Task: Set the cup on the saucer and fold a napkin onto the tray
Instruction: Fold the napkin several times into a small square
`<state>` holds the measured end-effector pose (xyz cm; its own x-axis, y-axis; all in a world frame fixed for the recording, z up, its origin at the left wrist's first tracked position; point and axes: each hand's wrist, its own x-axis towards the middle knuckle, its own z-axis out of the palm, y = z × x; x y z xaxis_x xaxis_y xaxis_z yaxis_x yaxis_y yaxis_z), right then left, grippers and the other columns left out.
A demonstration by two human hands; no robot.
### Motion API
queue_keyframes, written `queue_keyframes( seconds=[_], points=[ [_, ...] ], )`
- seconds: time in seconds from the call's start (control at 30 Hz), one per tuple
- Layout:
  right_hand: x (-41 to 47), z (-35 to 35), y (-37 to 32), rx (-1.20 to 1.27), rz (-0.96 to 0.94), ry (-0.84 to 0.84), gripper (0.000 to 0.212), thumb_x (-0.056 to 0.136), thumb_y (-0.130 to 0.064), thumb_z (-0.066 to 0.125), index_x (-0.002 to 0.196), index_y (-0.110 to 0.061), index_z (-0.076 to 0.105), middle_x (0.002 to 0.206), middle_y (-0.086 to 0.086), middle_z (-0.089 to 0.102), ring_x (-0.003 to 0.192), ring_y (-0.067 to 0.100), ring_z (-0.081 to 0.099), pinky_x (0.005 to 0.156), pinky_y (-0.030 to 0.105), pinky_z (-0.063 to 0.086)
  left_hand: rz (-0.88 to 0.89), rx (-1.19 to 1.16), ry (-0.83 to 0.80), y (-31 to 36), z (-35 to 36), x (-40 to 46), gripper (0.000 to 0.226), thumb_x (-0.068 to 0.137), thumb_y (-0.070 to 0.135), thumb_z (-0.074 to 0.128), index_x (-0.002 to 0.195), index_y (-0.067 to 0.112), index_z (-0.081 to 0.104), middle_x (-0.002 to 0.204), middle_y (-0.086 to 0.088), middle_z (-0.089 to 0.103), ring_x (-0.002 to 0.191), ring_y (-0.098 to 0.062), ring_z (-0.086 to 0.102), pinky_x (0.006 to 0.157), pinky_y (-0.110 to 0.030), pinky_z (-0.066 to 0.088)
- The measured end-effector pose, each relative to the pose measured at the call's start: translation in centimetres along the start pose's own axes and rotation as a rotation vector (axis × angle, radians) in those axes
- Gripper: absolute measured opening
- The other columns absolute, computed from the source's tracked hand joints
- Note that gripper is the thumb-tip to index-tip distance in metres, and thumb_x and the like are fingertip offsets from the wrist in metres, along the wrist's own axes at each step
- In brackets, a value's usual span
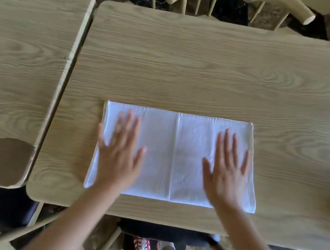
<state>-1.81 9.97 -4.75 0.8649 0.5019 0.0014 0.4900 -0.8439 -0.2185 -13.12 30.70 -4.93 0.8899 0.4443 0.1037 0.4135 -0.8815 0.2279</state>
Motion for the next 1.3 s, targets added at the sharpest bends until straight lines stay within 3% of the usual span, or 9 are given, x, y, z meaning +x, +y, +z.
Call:
queue_keyframes(
  seconds=[0.1,0.23,0.37,0.5,0.67,0.87,1.03,1.17,1.3],
  points=[
    [-4.1,1.6,-4.6,0.026,-0.046,-0.082,0.059,0.092,-0.032,0.025,0.148,-0.018,0.011,0.156,0.004,0.011,0.144,0.023,0.009,0.117,0.051,0.007,0.141,-0.069,-0.103,5.6,1.9,-3.7,0.053,0.097,0.037,0.017,0.148,0.024,0.012,0.157,-0.001,0.010,0.145,-0.018,0.009,0.114,-0.053,0.001],
    [-6.1,2.9,-5.1,0.033,0.008,-0.158,0.054,0.093,-0.034,0.022,0.146,-0.022,0.017,0.154,0.002,0.013,0.143,0.025,0.011,0.116,0.044,0.001,0.107,0.041,-0.235,6.1,3.5,-5.8,0.054,0.094,0.040,0.022,0.147,0.026,0.020,0.155,-0.003,0.020,0.142,-0.024,0.019,0.109,-0.064,0.017],
    [-6.0,2.9,-3.4,0.008,-0.008,-0.188,0.059,0.092,-0.047,0.023,0.147,-0.028,0.014,0.155,0.001,0.011,0.144,0.022,0.008,0.115,0.043,0.000,0.040,0.100,-0.308,4.9,3.1,-5.3,0.062,0.089,0.055,0.026,0.146,0.037,0.010,0.157,0.000,0.011,0.144,-0.026,0.010,0.104,-0.070,0.006],
    [-6.1,1.9,0.9,-0.050,0.113,-0.175,0.065,0.088,-0.052,0.020,0.147,-0.030,0.002,0.156,-0.002,0.004,0.144,0.017,0.000,0.116,0.042,-0.004,-0.043,0.150,-0.296,0.7,1.9,-6.0,0.070,0.085,0.065,0.020,0.147,0.037,0.004,0.158,-0.002,0.003,0.145,-0.028,0.002,0.107,-0.067,0.000],
    [-7.6,0.5,6.1,-0.065,0.276,-0.182,0.068,0.087,-0.055,0.009,0.145,-0.023,-0.005,0.156,-0.003,-0.003,0.143,0.011,-0.006,0.118,0.048,-0.001,-0.064,0.111,-0.275,-2.5,0.6,-7.4,0.072,0.087,0.062,0.018,0.148,0.027,0.005,0.157,-0.011,0.004,0.145,-0.029,0.001,0.115,-0.055,0.014],
    [-7.7,0.4,6.0,-0.043,0.291,-0.178,0.066,0.087,-0.054,0.007,0.144,-0.025,-0.010,0.153,-0.006,-0.009,0.142,0.008,-0.010,0.116,0.046,-0.009,-0.085,0.090,-0.283,-2.1,0.5,-7.3,0.073,0.085,0.063,0.016,0.147,0.027,0.001,0.157,-0.010,-0.001,0.145,-0.027,-0.003,0.116,-0.055,0.007],
    [-7.7,0.5,6.0,-0.007,0.289,-0.162,0.069,0.086,-0.055,0.008,0.145,-0.023,-0.007,0.154,-0.006,-0.008,0.142,0.008,-0.011,0.116,0.047,-0.010,-0.167,-0.013,-0.220,2.6,1.0,-6.2,0.069,0.086,0.067,0.006,0.145,0.036,-0.010,0.157,0.000,-0.017,0.143,-0.016,-0.016,0.108,-0.055,-0.020],
    [-7.8,-0.4,5.0,0.130,0.402,-0.048,0.067,0.090,-0.046,0.038,0.146,-0.016,0.018,0.155,0.009,0.022,0.143,0.025,0.015,0.114,0.049,0.012,0.065,0.003,-0.220,8.3,3.0,-5.5,0.065,0.090,0.061,0.015,0.147,0.034,-0.004,0.158,0.000,-0.009,0.145,-0.021,-0.006,0.109,-0.056,-0.017],
    [-7.3,-1.9,4.3,0.397,0.542,0.039,0.064,0.086,-0.023,0.060,0.141,-0.013,0.030,0.130,0.015,0.048,0.113,0.031,0.042,0.094,0.045,0.036,0.093,0.057,-0.264,9.3,4.4,-6.0,0.064,0.091,0.054,0.022,0.148,0.029,0.008,0.158,-0.005,0.008,0.144,-0.027,0.008,0.110,-0.065,0.007]
  ],
)
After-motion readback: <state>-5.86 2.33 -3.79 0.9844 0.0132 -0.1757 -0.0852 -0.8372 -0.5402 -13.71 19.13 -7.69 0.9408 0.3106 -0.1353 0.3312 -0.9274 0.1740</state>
